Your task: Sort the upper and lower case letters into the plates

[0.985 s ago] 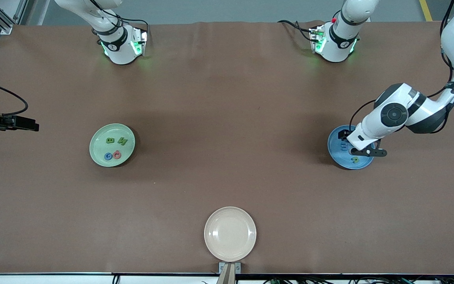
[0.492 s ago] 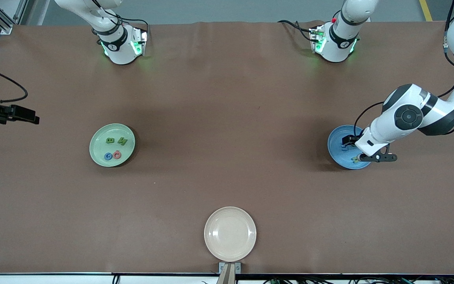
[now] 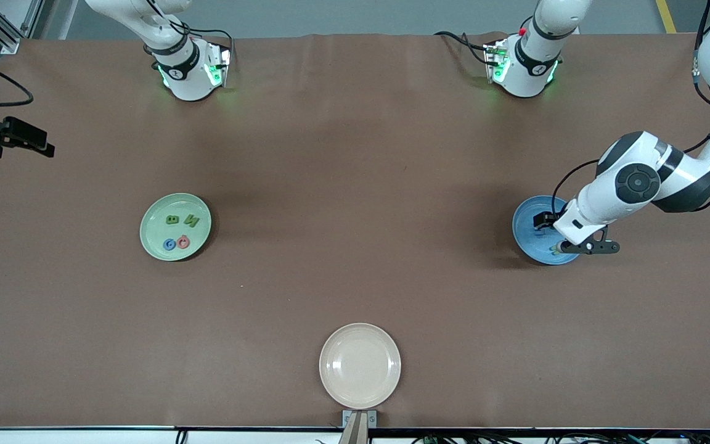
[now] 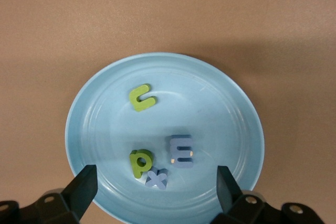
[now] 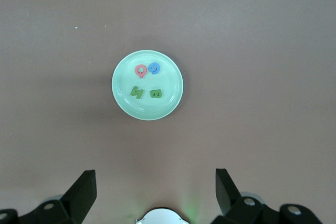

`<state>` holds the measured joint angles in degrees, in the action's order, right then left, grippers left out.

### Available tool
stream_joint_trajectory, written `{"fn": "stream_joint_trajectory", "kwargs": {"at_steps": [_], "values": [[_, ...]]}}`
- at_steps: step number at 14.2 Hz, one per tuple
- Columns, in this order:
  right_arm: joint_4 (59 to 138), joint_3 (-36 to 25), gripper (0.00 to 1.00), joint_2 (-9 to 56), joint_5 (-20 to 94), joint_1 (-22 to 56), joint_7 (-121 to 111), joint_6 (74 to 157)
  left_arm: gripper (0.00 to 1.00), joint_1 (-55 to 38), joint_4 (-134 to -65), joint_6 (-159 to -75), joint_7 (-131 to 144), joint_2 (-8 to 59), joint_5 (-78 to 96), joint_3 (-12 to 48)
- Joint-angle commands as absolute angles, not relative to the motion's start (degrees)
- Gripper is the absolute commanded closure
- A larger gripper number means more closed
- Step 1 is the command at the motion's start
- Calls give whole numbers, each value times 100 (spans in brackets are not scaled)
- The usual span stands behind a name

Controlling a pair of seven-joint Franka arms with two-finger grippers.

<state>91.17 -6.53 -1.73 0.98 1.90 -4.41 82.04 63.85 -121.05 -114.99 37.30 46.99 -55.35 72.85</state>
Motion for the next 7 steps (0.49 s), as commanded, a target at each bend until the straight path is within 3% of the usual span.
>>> {"fn": "stream_joint_trajectory", "kwargs": {"at_steps": [1, 4, 7], "values": [[9369, -510, 0, -448, 88, 106, -431, 8192, 0, 6346, -12032, -11364, 3709, 4650, -5423, 7330], [9369, -457, 0, -571, 88, 53, -422, 8086, 0, 6205, -12006, -11215, 3281, 4466, -5397, 7181], [9369, -325, 0, -676, 88, -52, -439, 8016, 0, 5785, -11717, -11224, 2386, 3747, -4215, 6533]]}}
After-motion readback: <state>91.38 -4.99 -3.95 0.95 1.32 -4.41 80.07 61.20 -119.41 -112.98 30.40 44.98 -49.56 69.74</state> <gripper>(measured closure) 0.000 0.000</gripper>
